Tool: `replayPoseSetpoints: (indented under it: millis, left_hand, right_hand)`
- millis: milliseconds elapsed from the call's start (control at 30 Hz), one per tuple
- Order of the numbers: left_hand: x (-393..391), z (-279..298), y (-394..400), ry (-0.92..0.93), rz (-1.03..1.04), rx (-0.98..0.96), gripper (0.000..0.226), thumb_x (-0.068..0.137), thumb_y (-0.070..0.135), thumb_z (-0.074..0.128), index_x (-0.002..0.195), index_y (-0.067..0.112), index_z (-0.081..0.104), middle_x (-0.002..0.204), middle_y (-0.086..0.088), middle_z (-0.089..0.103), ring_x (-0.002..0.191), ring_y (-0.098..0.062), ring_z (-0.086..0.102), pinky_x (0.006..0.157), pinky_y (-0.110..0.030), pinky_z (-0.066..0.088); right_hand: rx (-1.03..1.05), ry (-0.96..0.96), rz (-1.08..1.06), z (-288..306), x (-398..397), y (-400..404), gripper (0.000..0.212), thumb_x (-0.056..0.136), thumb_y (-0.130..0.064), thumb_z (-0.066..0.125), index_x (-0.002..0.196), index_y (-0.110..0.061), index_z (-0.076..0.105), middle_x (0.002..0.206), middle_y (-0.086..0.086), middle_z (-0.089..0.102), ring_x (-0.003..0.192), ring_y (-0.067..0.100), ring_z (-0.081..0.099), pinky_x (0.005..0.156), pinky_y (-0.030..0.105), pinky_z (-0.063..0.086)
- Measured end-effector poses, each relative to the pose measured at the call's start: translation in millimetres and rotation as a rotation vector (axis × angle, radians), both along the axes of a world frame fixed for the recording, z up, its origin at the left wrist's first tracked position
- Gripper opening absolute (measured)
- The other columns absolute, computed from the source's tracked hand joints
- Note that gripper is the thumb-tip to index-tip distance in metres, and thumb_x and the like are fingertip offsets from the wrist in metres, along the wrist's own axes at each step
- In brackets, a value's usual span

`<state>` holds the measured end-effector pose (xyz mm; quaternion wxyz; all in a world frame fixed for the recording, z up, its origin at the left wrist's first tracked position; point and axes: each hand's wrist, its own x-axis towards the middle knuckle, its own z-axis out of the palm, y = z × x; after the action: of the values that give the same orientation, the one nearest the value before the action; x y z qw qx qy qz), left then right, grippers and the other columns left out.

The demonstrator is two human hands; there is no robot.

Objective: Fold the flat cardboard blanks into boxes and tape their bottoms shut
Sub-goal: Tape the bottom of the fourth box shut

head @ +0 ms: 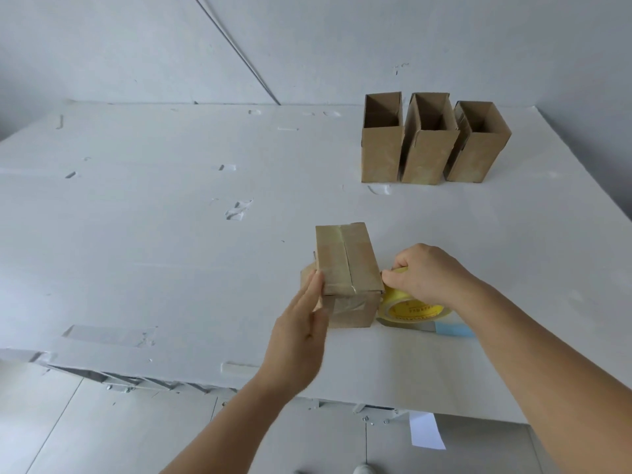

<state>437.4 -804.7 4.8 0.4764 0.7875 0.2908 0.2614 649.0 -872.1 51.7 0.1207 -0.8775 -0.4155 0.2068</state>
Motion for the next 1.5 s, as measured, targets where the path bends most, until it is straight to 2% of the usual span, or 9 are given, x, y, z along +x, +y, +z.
replayPoseSetpoints:
  millis: [133,267,467,567,667,867,1133,1300,1500]
  left_hand:
    - [-5.7,4.5,35.1,-0.088,-0.033,-0.113,0.043,0.086,-0.003,0.064,0.104,0.036,0.067,0.117,0.016,0.064,0.109,-0.002,0.061,0.08,-0.016,0.052]
    - [0.5,18.8,63.2,0.065,-0.174,0.024,0.029,0.078,0.002,0.075,0.087,0.029,0.068,0.099,0.008,0.063,0.088,-0.004,0.066,0.076,-0.022,0.055]
    - [1.2,33.7,75.0,0.437,-0.444,0.599,0.047,0.073,0.039,0.079,0.107,0.038,0.046,0.109,0.015,0.043,0.084,-0.008,0.051,0.074,-0.019,0.045]
    - [3.5,47.7,74.3,0.442,-0.447,0.751,0.049,0.071,0.065,0.064,0.106,0.032,0.057,0.113,0.009,0.048,0.096,-0.009,0.044,0.078,-0.016,0.034]
    - [27.5,61.0,61.4,0.329,-0.507,0.778,0.053,0.078,0.069,0.047,0.114,0.033,0.061,0.121,0.007,0.051,0.114,-0.012,0.042,0.095,-0.025,0.036]
    - [56.3,30.5,43.5,0.524,-0.574,0.903,0.063,0.096,0.046,0.025,0.153,0.024,0.011,0.155,0.005,0.029,0.147,-0.017,0.011,0.117,-0.033,0.003]
    - [51.5,22.9,50.2,0.57,-0.567,0.842,0.09,0.081,0.064,0.057,0.152,0.026,0.016,0.152,0.007,0.029,0.146,-0.01,0.008,0.114,-0.022,-0.005]
    - [37.2,-7.6,37.6,0.625,-0.513,1.022,0.076,0.081,0.054,0.057,0.141,0.011,0.04,0.132,-0.003,0.054,0.139,-0.025,0.036,0.113,-0.042,0.021]
    - [43.2,-10.5,35.5,0.657,-0.377,1.074,0.081,0.075,0.052,0.069,0.137,0.004,0.048,0.132,-0.009,0.057,0.136,-0.029,0.041,0.109,-0.045,0.03]
  right_hand:
    - [0.01,-0.003,0.007,0.6,-1.3,-0.8,0.039,0.082,-0.043,0.058,0.075,-0.004,0.061,0.071,0.009,0.06,0.067,0.025,0.054,0.058,0.03,0.037]
    - [0.008,-0.031,0.024,0.0,-2.2,0.5,0.04,0.081,-0.043,0.057,0.077,-0.004,0.063,0.075,0.012,0.063,0.071,0.027,0.057,0.057,0.029,0.037]
    - [-0.01,-0.043,0.028,4.4,-6.6,2.2,0.037,0.082,-0.044,0.057,0.082,-0.009,0.067,0.083,0.008,0.067,0.078,0.024,0.061,0.066,0.032,0.048]
    - [-0.014,-0.03,0.028,7.0,-7.6,1.6,0.036,0.082,-0.046,0.057,0.082,-0.012,0.068,0.083,0.005,0.066,0.078,0.022,0.06,0.068,0.033,0.049]
    - [0.003,-0.016,0.046,10.0,-11.2,2.8,0.03,0.083,-0.047,0.057,0.08,-0.019,0.066,0.082,0.0,0.064,0.076,0.019,0.059,0.065,0.031,0.047]
    - [0.033,0.046,0.097,6.9,-11.4,5.0,0.022,0.087,-0.039,0.054,0.077,-0.02,0.059,0.077,-0.002,0.06,0.075,0.018,0.058,0.059,0.028,0.043]
    - [0.038,0.348,0.126,-3.0,5.7,-5.3,0.021,0.089,-0.049,0.053,0.102,-0.036,0.062,0.103,-0.01,0.059,0.094,0.011,0.056,0.077,0.024,0.047]
    - [0.03,0.52,0.167,-6.7,12.5,-13.4,0.009,0.085,-0.026,0.061,0.091,-0.028,0.066,0.084,-0.008,0.064,0.071,0.004,0.057,0.065,0.019,0.046]
    - [0.079,0.417,0.187,-6.1,16.3,-14.0,0.009,0.083,-0.036,0.066,0.091,-0.034,0.064,0.085,-0.011,0.062,0.075,0.007,0.056,0.066,0.023,0.046]
